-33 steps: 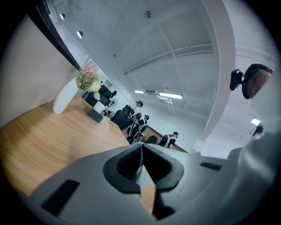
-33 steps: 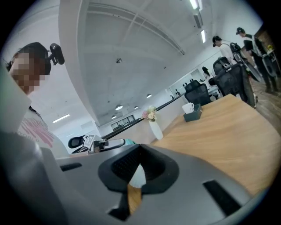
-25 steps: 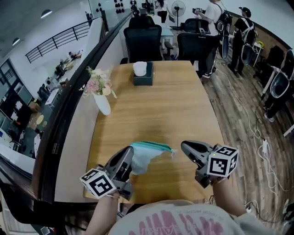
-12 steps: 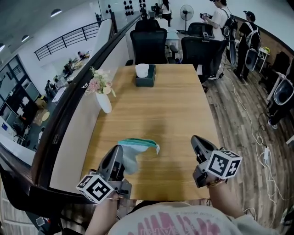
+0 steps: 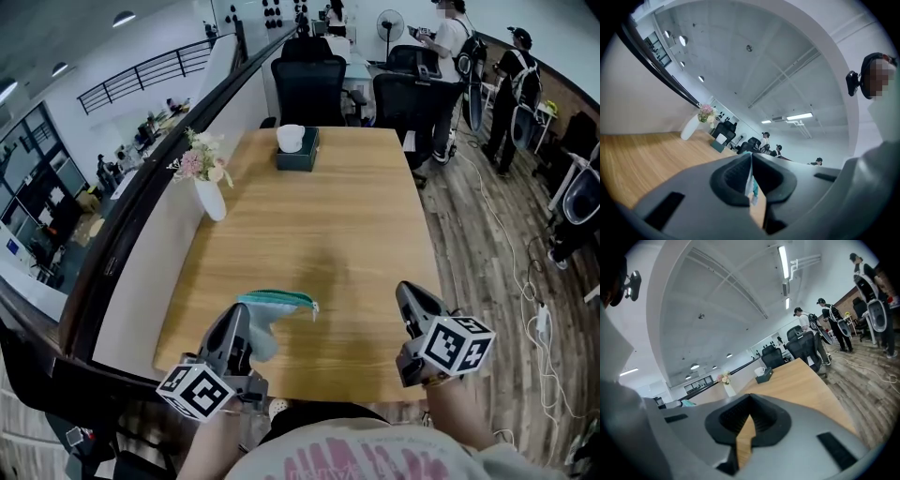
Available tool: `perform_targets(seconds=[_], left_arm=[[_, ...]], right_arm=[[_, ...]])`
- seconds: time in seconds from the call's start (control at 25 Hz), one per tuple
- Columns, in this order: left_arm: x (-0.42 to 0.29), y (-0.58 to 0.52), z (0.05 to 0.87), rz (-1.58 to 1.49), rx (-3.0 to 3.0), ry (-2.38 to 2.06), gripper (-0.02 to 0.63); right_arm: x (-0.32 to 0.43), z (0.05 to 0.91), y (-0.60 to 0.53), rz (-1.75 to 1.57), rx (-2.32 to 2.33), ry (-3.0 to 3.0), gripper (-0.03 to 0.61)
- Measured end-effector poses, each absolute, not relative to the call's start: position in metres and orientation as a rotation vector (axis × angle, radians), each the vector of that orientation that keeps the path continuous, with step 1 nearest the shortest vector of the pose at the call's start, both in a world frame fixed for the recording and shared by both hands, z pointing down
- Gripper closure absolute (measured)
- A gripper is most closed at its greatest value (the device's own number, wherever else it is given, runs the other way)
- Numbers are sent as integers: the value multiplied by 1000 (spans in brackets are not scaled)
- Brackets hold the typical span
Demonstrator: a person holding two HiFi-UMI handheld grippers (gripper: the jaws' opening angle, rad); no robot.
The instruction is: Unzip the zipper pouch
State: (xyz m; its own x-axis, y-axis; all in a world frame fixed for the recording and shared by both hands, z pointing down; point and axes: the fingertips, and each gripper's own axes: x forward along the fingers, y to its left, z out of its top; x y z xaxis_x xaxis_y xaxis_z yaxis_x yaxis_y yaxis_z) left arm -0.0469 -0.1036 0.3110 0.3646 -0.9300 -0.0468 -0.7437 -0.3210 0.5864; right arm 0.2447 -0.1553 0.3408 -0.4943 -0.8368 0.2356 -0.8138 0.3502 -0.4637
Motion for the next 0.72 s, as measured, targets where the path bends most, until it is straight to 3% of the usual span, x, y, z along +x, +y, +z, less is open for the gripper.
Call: perform_targets(seconds=[0.72], left_arm=[[-25,-77,308,-560,2158,-1447,601]], right_arm=[[260,344,-132,-810,-1530,2607,580]])
